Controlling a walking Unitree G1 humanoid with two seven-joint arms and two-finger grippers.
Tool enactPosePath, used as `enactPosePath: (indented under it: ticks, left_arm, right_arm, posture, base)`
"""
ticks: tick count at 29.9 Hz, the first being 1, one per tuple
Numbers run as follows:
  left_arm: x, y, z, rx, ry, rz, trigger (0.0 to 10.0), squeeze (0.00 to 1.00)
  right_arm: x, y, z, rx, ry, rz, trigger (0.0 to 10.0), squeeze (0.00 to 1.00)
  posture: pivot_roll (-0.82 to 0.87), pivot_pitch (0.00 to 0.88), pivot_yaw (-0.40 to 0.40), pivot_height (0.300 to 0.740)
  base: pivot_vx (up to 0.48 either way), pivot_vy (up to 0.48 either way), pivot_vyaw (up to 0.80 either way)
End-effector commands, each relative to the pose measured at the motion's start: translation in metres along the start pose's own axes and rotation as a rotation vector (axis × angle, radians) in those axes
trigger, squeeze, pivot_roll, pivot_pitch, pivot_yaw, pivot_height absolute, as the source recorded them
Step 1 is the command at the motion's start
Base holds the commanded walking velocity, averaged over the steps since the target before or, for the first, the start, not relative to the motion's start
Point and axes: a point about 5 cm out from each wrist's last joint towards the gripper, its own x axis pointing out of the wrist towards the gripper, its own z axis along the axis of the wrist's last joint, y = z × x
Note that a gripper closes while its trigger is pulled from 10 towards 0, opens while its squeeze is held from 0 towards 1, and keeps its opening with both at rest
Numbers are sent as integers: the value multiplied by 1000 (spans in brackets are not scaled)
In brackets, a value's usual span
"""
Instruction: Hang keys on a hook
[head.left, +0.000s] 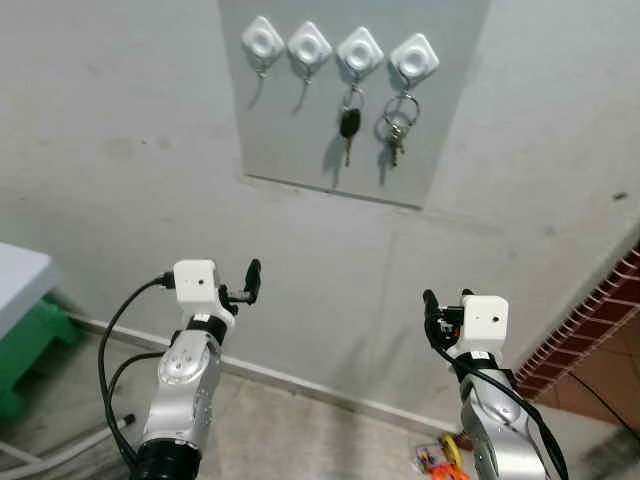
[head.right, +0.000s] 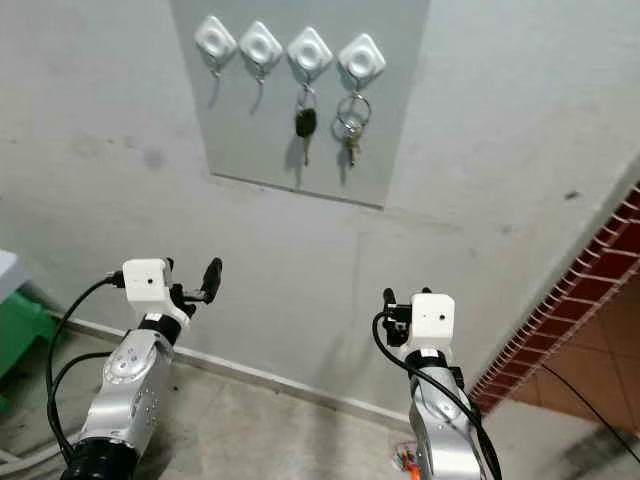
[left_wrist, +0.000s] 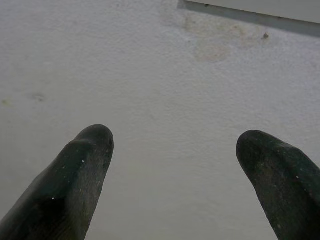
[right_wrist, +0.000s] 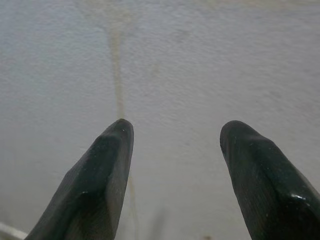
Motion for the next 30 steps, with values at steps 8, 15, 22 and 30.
enactPosePath:
  ticks: [8, 15, 22, 30]
  left_arm:
    - [2, 2, 5, 51, -21, 1, 10000, 0]
    - [3, 9, 7, 45, -21, 21, 10000, 0]
    - [4, 7, 9, 25, -23, 11, 10000, 0]
    - [5, 3, 10, 52, -27, 15, 10000, 0]
  right_arm:
    - [-2, -11, 2, -11, -8, -24, 10000, 0]
    - [-2, -12, 2, -20, -10, -15, 10000, 0]
    - [-1, -10, 3, 0, -12, -8, 10000, 0]
    - [-2, -10, 2, -2, -8, -7, 10000, 0]
  posture:
    - [36, 0, 14, 740]
    - [45, 0, 11, 740]
    - [46, 0, 12, 740]
    - [45, 0, 12, 740]
  base:
    - [0, 0, 800]
    - [0, 0, 800]
    - [0, 61, 800]
    - [0, 162, 800]
